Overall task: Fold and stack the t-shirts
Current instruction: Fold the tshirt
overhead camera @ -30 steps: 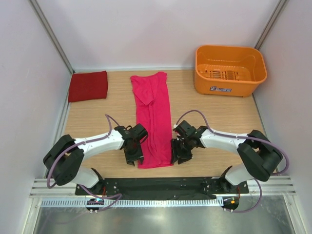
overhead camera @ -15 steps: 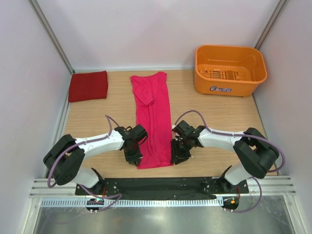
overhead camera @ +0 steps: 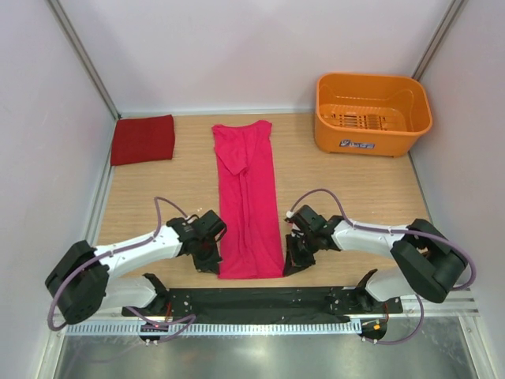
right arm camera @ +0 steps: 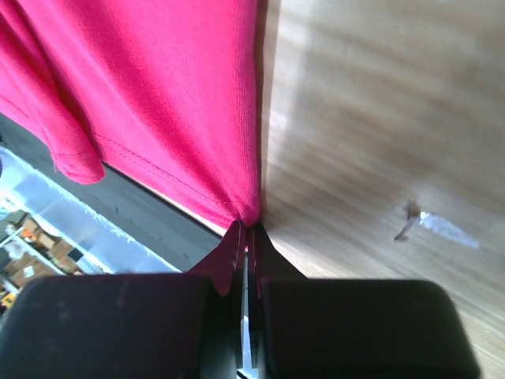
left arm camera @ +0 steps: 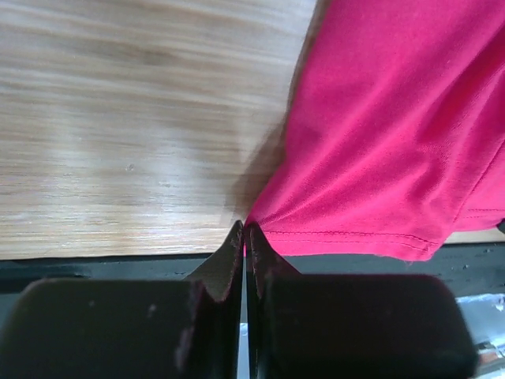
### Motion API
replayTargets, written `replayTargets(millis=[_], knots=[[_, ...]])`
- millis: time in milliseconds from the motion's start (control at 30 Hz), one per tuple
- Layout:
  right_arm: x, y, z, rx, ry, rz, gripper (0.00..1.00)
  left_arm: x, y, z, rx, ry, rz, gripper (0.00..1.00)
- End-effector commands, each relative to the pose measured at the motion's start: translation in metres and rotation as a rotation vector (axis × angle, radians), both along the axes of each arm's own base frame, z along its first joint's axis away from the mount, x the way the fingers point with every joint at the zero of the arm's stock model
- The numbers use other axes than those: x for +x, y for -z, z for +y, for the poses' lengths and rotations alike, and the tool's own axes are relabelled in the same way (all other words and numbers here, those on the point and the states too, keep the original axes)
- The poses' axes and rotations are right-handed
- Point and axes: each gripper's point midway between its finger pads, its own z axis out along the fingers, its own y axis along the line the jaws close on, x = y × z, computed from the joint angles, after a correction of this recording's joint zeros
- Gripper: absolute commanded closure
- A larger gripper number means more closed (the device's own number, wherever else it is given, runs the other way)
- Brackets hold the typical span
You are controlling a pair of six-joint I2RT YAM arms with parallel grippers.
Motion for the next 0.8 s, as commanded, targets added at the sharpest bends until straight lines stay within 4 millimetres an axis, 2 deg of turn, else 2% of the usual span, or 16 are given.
replayTargets(millis=[0,133,367,467,500,533,600,633,667,700,733,767], knots=[[-0.009,0.0,-0.003,0.035,0.024,0.012,0.99,-0.002,-0.002,-0.004,-0.085,-0.019,-0.033,1.0],[-0.01,-0.001,0.0,0.06,0.017,0.01,0.99,-0.013,0.002,0.003,-0.109,-0.047,-0.021,1.0],[-0.013,-0.009,0.003,0.104,0.029,-0.001,0.99,-0.019,-0.004,-0.004,-0.207,-0.067,-0.038,1.0],[-0.011,-0.014,0.002,0.097,0.04,-0.017,0.99,-0.018,-0.01,-0.009,-0.24,-0.065,-0.044,1.0],[-0.008,-0.021,0.003,0.095,0.042,-0.033,0.99,-0.013,-0.018,-0.014,-0.26,-0.063,-0.063,1.0],[-0.001,-0.023,0.002,0.077,0.054,-0.063,0.99,-0.006,-0.024,-0.015,-0.268,-0.071,-0.094,1.0],[0.022,-0.043,0.006,0.077,0.067,-0.144,0.99,0.007,-0.038,-0.019,-0.273,-0.087,-0.139,1.0],[0.028,-0.046,0.002,0.053,0.078,-0.15,0.99,0.021,-0.055,-0.026,-0.299,-0.092,-0.174,1.0],[0.039,-0.051,0.001,0.047,0.093,-0.164,0.99,0.026,-0.058,-0.029,-0.29,-0.071,-0.165,1.0],[0.063,-0.067,0.002,0.064,0.117,-0.208,0.99,0.039,-0.06,-0.024,-0.275,-0.104,-0.156,1.0],[0.072,-0.063,-0.003,0.028,0.121,-0.186,0.99,0.055,-0.078,-0.03,-0.305,-0.101,-0.182,1.0],[0.083,-0.067,-0.004,0.017,0.124,-0.194,0.99,0.064,-0.083,-0.031,-0.313,-0.078,-0.191,1.0]])
